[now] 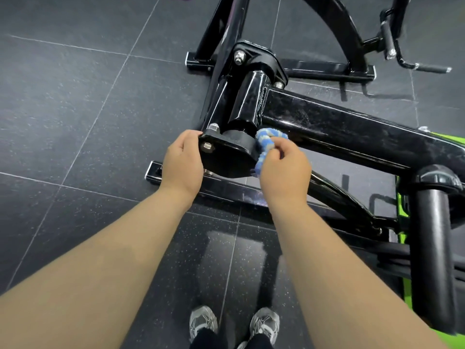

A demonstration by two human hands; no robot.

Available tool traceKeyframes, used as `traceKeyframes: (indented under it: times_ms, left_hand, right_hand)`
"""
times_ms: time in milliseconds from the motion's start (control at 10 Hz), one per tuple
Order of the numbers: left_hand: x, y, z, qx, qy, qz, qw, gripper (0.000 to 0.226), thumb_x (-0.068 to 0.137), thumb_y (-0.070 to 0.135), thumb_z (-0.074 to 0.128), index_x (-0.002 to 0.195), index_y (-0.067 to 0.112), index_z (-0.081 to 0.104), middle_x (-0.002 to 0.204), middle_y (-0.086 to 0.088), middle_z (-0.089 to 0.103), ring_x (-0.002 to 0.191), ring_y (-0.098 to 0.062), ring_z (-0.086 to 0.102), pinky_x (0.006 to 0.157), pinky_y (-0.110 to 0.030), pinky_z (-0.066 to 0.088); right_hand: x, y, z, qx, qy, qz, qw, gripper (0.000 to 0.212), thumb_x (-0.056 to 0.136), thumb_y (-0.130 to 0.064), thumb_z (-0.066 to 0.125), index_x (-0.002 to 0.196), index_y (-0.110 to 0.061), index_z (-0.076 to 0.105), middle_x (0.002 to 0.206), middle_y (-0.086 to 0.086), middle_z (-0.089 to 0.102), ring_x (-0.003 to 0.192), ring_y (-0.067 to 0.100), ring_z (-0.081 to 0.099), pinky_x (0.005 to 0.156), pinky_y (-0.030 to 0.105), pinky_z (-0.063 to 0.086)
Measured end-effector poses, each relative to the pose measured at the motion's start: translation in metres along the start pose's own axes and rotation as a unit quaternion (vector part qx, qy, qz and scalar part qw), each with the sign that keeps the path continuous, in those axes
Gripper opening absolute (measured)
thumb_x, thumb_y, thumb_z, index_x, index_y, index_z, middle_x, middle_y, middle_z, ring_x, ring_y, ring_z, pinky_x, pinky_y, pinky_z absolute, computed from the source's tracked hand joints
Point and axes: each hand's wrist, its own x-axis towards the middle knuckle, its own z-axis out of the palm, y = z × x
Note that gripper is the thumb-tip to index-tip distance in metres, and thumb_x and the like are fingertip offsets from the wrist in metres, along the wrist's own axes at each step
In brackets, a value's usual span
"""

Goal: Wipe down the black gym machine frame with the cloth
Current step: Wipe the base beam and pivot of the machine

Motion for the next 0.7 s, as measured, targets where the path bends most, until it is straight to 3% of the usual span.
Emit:
traceKeyframes:
  times_ms: [100, 200, 300, 400, 500, 600, 700]
  left_hand:
    - [0.0, -0.002, 0.0, 0.008, 0.009, -0.001, 1.0, 0.035, 0.098, 0.029, 0.033, 0.087, 0.017, 0.064, 0.079, 0.001, 0.058, 0.078, -0.013, 0.052, 0.075, -0.033, 0.046]
    - [0.0, -0.002, 0.002, 0.004, 0.025, 0.001, 1.0, 0.035, 0.099, 0.027, 0.033, 0.091, 0.014, 0.064, 0.08, 0.002, 0.058, 0.077, -0.012, 0.052, 0.075, -0.031, 0.045]
    - [0.0, -0.002, 0.002, 0.007, 0.022, -0.001, 1.0, 0.036, 0.098, 0.027, 0.033, 0.091, 0.012, 0.064, 0.08, 0.0, 0.059, 0.078, -0.013, 0.053, 0.076, -0.035, 0.046]
    - [0.002, -0.003, 0.001, 0.009, 0.014, 0.006, 1.0, 0.037, 0.098, 0.026, 0.032, 0.09, 0.013, 0.065, 0.079, 0.002, 0.06, 0.078, -0.013, 0.054, 0.075, -0.035, 0.047]
    - [0.002, -0.003, 0.002, 0.011, 0.022, 0.013, 1.0, 0.036, 0.099, 0.025, 0.032, 0.087, 0.015, 0.065, 0.077, 0.006, 0.06, 0.077, -0.011, 0.054, 0.075, -0.033, 0.047]
    - [-0.001, -0.005, 0.006, 0.012, 0.04, 0.015, 0.999, 0.037, 0.099, 0.026, 0.031, 0.09, 0.013, 0.064, 0.082, -0.001, 0.06, 0.08, -0.014, 0.053, 0.08, -0.039, 0.047]
    - [-0.003, -0.004, 0.007, 0.011, 0.047, 0.015, 0.999, 0.038, 0.099, 0.027, 0.03, 0.091, 0.014, 0.064, 0.088, -0.007, 0.062, 0.081, -0.014, 0.053, 0.08, -0.036, 0.048]
  right_hand:
    - [-0.007, 0.0, 0.003, -0.014, -0.028, 0.019, 0.999, 0.03, 0.098, -0.02, 0.039, 0.075, -0.021, 0.057, 0.062, -0.009, 0.05, 0.055, 0.008, 0.044, 0.053, 0.024, 0.037]
    - [-0.013, 0.009, -0.007, -0.004, -0.028, 0.061, 0.998, 0.028, 0.097, -0.014, 0.039, 0.07, -0.018, 0.048, 0.062, -0.007, 0.047, 0.051, 0.005, 0.043, 0.046, 0.017, 0.035]
    - [-0.012, 0.015, -0.009, 0.054, -0.002, 0.148, 0.988, 0.021, 0.095, -0.014, 0.04, 0.08, -0.018, 0.055, 0.072, 0.0, 0.055, 0.065, 0.017, 0.051, 0.054, 0.026, 0.041]
    - [0.004, 0.0, -0.003, 0.194, -0.036, 0.24, 0.95, 0.026, 0.095, -0.012, 0.04, 0.073, -0.017, 0.053, 0.063, 0.001, 0.045, 0.052, 0.016, 0.04, 0.038, 0.021, 0.036]
    - [0.006, -0.002, -0.008, 0.168, -0.105, 0.239, 0.951, 0.029, 0.097, -0.018, 0.044, 0.068, -0.02, 0.046, 0.066, -0.003, 0.045, 0.055, 0.011, 0.042, 0.055, 0.027, 0.041]
    - [-0.009, 0.016, -0.02, 0.129, -0.116, 0.249, 0.953, 0.025, 0.09, -0.016, 0.045, 0.065, -0.016, 0.045, 0.065, 0.007, 0.044, 0.061, 0.021, 0.044, 0.065, 0.038, 0.038]
    - [-0.004, 0.018, -0.02, 0.133, -0.096, 0.249, 0.955, 0.031, 0.086, -0.012, 0.039, 0.058, -0.022, 0.037, 0.066, 0.007, 0.034, 0.067, 0.023, 0.036, 0.061, 0.035, 0.029]
